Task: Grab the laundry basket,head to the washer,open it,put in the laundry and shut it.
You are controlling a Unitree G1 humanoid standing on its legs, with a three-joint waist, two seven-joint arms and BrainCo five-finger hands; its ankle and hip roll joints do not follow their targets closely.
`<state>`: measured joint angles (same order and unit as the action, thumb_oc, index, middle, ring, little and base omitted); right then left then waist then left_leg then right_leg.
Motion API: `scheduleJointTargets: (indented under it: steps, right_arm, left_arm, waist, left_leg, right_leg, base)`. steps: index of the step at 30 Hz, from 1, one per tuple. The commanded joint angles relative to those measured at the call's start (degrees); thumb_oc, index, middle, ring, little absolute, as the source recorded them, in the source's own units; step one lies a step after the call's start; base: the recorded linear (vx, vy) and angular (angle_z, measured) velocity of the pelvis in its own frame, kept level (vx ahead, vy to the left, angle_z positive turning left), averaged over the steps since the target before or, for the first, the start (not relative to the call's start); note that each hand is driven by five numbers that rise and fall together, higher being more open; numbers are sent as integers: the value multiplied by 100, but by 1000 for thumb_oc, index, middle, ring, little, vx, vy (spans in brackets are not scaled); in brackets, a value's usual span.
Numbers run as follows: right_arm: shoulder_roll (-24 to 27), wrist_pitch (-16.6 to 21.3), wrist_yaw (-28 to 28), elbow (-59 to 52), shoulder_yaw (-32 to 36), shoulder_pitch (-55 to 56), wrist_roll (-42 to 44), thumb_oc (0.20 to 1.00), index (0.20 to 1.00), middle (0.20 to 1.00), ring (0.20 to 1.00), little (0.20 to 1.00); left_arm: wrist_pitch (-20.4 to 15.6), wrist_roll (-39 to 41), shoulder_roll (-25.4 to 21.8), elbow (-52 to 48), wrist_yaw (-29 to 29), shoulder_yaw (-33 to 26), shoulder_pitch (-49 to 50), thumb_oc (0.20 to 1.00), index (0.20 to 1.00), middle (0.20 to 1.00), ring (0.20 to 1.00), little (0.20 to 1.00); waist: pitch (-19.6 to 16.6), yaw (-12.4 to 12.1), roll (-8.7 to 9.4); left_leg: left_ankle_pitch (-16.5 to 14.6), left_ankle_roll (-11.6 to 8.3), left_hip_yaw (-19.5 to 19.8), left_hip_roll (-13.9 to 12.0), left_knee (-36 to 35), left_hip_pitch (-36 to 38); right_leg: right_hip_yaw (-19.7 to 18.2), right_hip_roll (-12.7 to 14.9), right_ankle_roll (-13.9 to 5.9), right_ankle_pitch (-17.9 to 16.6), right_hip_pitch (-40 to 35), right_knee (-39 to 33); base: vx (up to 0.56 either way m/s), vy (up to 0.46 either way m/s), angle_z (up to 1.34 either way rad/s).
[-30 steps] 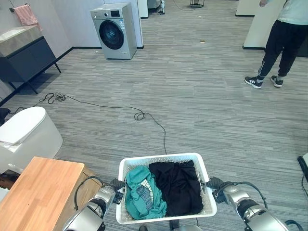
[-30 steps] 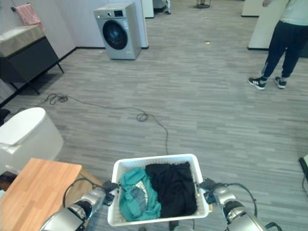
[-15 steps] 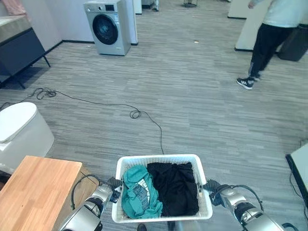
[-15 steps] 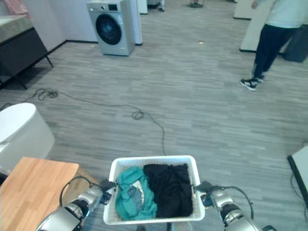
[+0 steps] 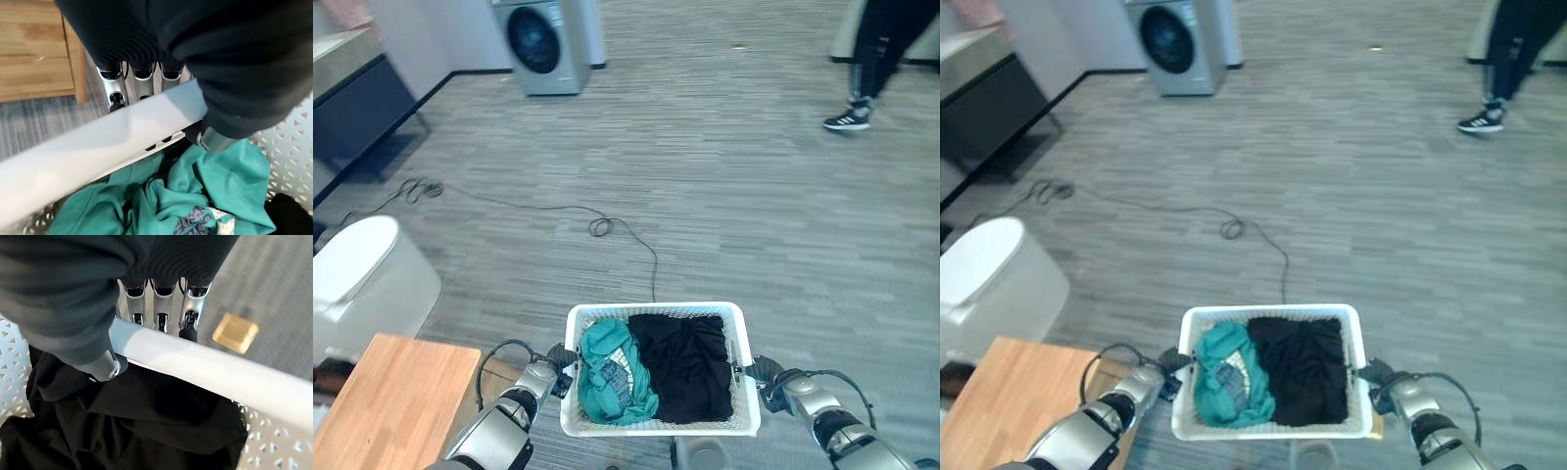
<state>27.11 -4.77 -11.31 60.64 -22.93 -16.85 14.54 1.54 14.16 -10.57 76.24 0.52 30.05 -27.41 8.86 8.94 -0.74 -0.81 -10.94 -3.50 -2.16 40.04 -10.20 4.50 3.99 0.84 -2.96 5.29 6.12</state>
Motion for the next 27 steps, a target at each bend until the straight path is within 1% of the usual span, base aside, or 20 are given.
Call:
scheduleJointTargets:
  steps: [1, 2, 3, 4, 5, 6, 7, 10, 11, 12, 13, 14, 16, 18, 19, 20, 21, 22, 23, 27]
  right_arm:
    - [-60, 235, -160, -140, -221, -12, 177, 200, 200, 200, 200, 200]
    - [-60, 234, -160, -141, -221, -9, 177, 200, 200, 200, 200, 200]
    - [-113, 270, -144, -179, -279, 2, 152, 200, 200, 200, 200, 200]
    - [-150, 287, -152, -216, -334, 7, 126, 200, 200, 200, 200, 200]
    - [-151, 287, -152, -216, -334, 7, 126, 200, 200, 200, 200, 200]
    - [-210, 316, -164, -172, -363, -7, 88, 200, 200, 200, 200, 200]
    - [-269, 317, -156, -130, -376, -19, 58, 200, 200, 200, 200, 200]
    - [-377, 320, -205, -37, -414, -70, 32, 200, 200, 200, 200, 200]
    - [-409, 298, -242, -55, -427, -68, -28, 200, 200, 200, 200, 200]
    - [-496, 308, -260, -17, -371, 22, -43, 200, 200, 200, 200, 200]
    - [-535, 299, -305, -3, -333, 47, -14, 200, 200, 200, 200, 200]
    - [-573, 284, -383, -51, -286, 107, 23, 200, 200, 200, 200, 200]
    - [-637, 252, -442, -18, -207, 116, 107, 200, 200, 200, 200, 200]
    - [-691, 263, -426, 9, -171, 128, 151, 200, 200, 200, 200, 200]
    - [-715, 265, -432, 44, -169, 117, 184, 200, 200, 200, 200, 200]
    - [-726, 253, -438, 87, -167, 97, 217, 200, 200, 200, 200, 200]
    - [-792, 265, -432, 221, -233, -8, 200, 200, 200, 200, 200, 200]
    - [-799, 284, -386, 352, -238, -93, 231, 200, 200, 200, 200, 200]
    - [-802, 303, -346, 452, -217, -158, 255, 200, 200, 200, 200, 200]
    - [-762, 288, -249, 497, -171, -296, 321, 200, 200, 200, 200, 200]
  left_arm:
    - [-298, -196, -239, -143, -364, -51, -384, 200, 200, 200, 200, 200]
    - [-298, -196, -238, -143, -364, -51, -381, 200, 200, 200, 200, 200]
    - [-315, -221, -308, -149, -349, -67, -368, 200, 200, 200, 200, 200]
    - [-336, -257, -350, -121, -311, -99, -365, 200, 200, 200, 200, 200]
    - [-336, -257, -350, -121, -311, -99, -365, 200, 200, 200, 200, 200]
    - [-334, -195, -378, -146, -320, -114, -317, 200, 200, 200, 200, 200]
    - [-352, -169, -395, -152, -323, -143, -271, 200, 200, 200, 200, 200]
    - [-351, -193, -446, -165, -336, -175, -131, 200, 200, 200, 200, 200]
    - [-359, -179, -467, -167, -347, -211, -62, 200, 200, 200, 200, 200]
    - [-353, -175, -467, -188, -336, -211, 24, 200, 200, 200, 200, 200]
    - [-350, -209, -458, -196, -338, -167, 41, 200, 200, 200, 200, 200]
    - [-350, -204, -444, -242, -345, -114, 93, 200, 200, 200, 200, 200]
    - [-341, -287, -400, -251, -366, -53, 80, 200, 200, 200, 200, 200]
    - [-318, -299, -379, -254, -354, -77, 78, 200, 200, 200, 200, 200]
    - [-314, -295, -369, -231, -350, -98, 61, 200, 200, 200, 200, 200]
    - [-305, -253, -355, -219, -362, -115, 42, 200, 200, 200, 200, 200]
    - [-294, -221, -334, -152, -371, -163, 28, 200, 200, 200, 200, 200]
    - [-301, -236, -298, -122, -390, -151, 12, 200, 200, 200, 200, 200]
    - [-316, -264, -280, -93, -398, -167, -32, 200, 200, 200, 200, 200]
    - [-343, -283, -186, -106, -412, -221, -157, 200, 200, 200, 200, 200]
  waist:
    - [-17, -70, 152]
    - [-8, -70, 152]
    - [27, -180, 123]
    - [54, -258, 36]
    - [54, -258, 37]
    - [86, -384, 20]
    - [64, -443, -15]
    - [-43, -616, -73]
    - [-131, -645, -81]
    - [-205, -721, -25]
    - [-262, -759, 30]
    - [-248, -738, 75]
    - [-208, -674, 32]
    - [-144, -631, -66]
    - [-116, -584, -78]
    - [-93, -551, -93]
    - [-106, -557, -119]
    - [-134, -519, -119]
    - [-146, -477, -68]
    - [-130, -266, 5]
  left_leg:
    - [481, 583, -938, -21, -1337, -67]
    - [467, 586, -939, -21, -1332, -52]
    - [519, 714, -876, -179, -2268, -256]
    - [1041, 642, -679, -275, -3025, -334]
    - [1043, 642, -679, -274, -3028, -332]
    - [1261, 598, -512, -412, -3562, -365]
    - [1420, 564, -582, -508, -3904, -397]
    - [1594, 569, -655, -566, -3913, -456]
    - [1426, 671, -703, -513, -3806, -413]
    - [1269, 799, -788, -342, -3469, -498]
    - [1100, 908, -864, -236, -3335, -515]
    - [795, 1081, -1002, -64, -3153, -417]
    - [537, 1217, -1117, 48, -3137, -184]
    - [306, 1348, -1283, 91, -3118, 64]
    - [244, 1359, -1288, 151, -3181, 239]
    - [200, 1359, -1278, 211, -3223, 380]
    - [58, 1287, -1331, 302, -3389, 747]
    - [-23, 1222, -1288, 355, -3402, 935]
    - [-146, 1183, -1278, 460, -3398, 1107]
    - [-508, 1107, -1080, 592, -3300, 1501]
  right_leg:
    - [-125, -204, -332, 196, -131, 38]
    - [-125, -203, -336, 207, -147, 42]
    - [-158, -306, -370, 416, -371, 85]
    - [-220, -460, -356, 540, -521, 132]
    - [-220, -460, -356, 540, -521, 132]
    - [-354, -536, -344, 695, -789, 160]
    - [-434, -596, -328, 838, -934, 195]
    - [-724, -697, -323, 1099, -1317, 234]
    - [-808, -635, -402, 1259, -1412, 325]
    - [-851, -417, -535, 1157, -1487, 578]
    - [-888, -306, -664, 863, -1343, 988]
    - [-923, -154, -1008, 37, -972, 1809]
    - [-745, -69, -1129, -541, -649, 2544]
    - [-353, 52, -1111, -624, -259, 3016]
    - [-183, 35, -1039, -391, -19, 3017]
    - [-30, 64, -999, -307, 95, 2856]
    - [765, 252, -837, 259, 417, 2111]
    - [994, 206, -806, 304, 547, 1567]
    - [1108, 251, -825, 159, 685, 857]
    - [920, 453, -1030, -442, 950, -399]
  base:
    - [503, -359, 51]
    - [484, -113, 27]
    - [457, -5, -9]
    - [453, -8, -17]
    - [480, 21, -52]
    - [500, 30, -70]
    - [651, 42, -67]
    - [547, 111, -69]
    - [723, 258, -105]
    - [706, 298, -94]
    - [751, 324, -110]
    - [569, 289, -84]
    - [457, 294, -54]
    - [373, 296, 14]
    - [358, 261, 23]
    - [499, 287, 7]
    - [574, 236, -12]
    - [653, 173, -12]
    - [501, 40, -3]
    - [404, -33, 50]
